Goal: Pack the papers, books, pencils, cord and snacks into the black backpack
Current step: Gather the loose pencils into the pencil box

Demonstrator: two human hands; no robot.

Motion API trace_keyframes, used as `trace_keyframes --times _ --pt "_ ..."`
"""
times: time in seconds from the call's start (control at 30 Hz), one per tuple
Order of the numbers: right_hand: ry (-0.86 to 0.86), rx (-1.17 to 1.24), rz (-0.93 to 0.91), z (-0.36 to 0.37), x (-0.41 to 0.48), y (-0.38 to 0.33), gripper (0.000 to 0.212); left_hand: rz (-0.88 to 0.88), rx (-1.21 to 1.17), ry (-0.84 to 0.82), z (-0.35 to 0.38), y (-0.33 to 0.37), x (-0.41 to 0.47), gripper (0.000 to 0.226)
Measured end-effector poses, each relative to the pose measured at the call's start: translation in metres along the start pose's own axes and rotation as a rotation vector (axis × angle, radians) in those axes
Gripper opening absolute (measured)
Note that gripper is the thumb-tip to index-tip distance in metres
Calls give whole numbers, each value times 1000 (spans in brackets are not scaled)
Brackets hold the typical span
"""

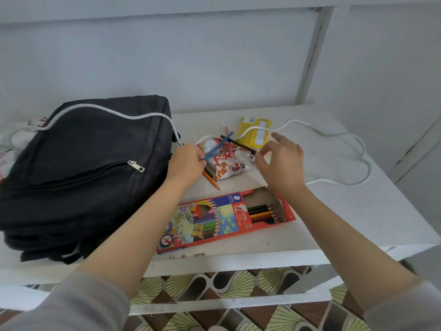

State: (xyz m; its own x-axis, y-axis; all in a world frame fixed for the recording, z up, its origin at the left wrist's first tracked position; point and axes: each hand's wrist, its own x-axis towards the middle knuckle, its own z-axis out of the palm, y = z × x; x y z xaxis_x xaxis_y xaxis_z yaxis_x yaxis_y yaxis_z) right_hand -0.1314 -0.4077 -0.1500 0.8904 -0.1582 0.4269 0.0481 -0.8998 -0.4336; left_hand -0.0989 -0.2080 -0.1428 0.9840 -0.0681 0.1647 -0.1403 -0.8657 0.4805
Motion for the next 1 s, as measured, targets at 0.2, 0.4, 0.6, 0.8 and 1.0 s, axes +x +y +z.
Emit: trace_keyframes --times 0.2,0.4,0.6,0.8,1.0 --pt "242 754 248 -41 -11 13 11 -166 -467 22 -14 21 -8 21" --pt "283 1065 420 -75 -25 13 18 19 -668 -118 -6 52 -44 12" --pt "349 883 405 -77 -45 25 17 134 -564 -146 20 52 -61 11" --pt "313 737 315 -71 -54 30 18 224 -502 -74 35 52 -69 17" --pt "273 678 303 -58 -61 29 9 285 -435 38 50 45 -75 15"
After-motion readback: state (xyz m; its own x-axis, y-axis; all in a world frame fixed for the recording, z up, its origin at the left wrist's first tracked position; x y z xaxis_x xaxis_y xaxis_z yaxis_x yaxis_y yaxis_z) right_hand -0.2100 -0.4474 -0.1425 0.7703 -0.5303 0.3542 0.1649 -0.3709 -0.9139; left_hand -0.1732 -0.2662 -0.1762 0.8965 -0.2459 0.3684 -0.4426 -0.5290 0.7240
